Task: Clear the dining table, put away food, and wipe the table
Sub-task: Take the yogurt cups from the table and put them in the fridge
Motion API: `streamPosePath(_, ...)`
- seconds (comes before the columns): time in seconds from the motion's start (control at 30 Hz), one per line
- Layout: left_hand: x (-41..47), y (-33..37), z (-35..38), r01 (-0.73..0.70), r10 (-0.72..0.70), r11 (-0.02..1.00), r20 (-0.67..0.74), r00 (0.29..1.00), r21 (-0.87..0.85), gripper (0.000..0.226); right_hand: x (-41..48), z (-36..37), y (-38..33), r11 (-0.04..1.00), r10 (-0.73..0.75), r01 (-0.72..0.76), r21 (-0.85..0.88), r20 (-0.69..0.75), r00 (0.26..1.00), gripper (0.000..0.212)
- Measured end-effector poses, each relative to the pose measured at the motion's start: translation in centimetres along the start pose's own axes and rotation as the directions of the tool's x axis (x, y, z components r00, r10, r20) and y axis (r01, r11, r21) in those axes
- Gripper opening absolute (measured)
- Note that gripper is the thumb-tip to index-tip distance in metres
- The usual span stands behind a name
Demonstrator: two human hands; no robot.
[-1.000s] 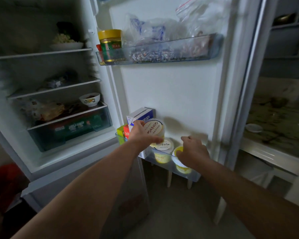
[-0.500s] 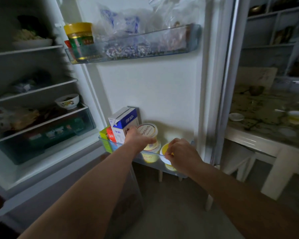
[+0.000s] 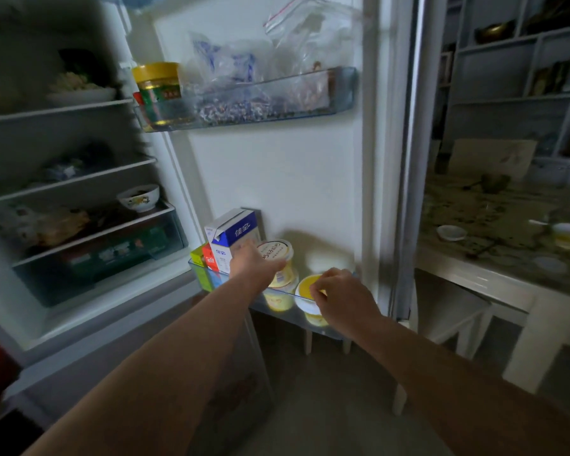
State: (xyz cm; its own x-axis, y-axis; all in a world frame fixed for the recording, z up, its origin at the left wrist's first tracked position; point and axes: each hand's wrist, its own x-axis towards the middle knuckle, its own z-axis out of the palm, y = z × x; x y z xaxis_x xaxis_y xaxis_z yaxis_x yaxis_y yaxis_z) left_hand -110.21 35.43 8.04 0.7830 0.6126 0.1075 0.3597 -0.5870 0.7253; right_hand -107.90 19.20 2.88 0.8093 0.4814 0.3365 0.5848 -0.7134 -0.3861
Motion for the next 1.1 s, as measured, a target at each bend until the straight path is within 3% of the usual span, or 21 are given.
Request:
streamPosePath(0.2, -3.2, 3.0, 0.2, 0.034, -0.036, 0.999, -0.078, 0.996, -0.024, 0.056, -1.0, -3.7, 2.9, 0.996, -0.007, 0.013, 0.093, -0.066, 0.998, 0.026)
streamPosePath(0.53, -9.6, 9.6, 4.5, 0.054, -0.060, 0.997, -0.107, 0.992, -0.061, 0.051, -2.9, -9.9, 10.5, 0.983, 0.109, -0.108, 0.151, 0.000, 0.994, 0.028)
streamPosePath(0.87, -12.3, 13.0, 6.6, 0.044, -0.041, 0.999, -0.127, 0.991, 0.021, 0.044, 1.2, -12.5, 13.1, 0.948, 0.208, -0.225, 0.224, 0.100, 0.973, 0.082)
streamPosePath(1.1, -12.3, 13.7, 6.6, 0.079, -0.064, 0.993, -0.161, 0.985, 0.086, 0.045, 4.0, -12.1, 12.6, 0.905, 0.241, -0.284, 0.315, 0.169, 0.956, 0.090)
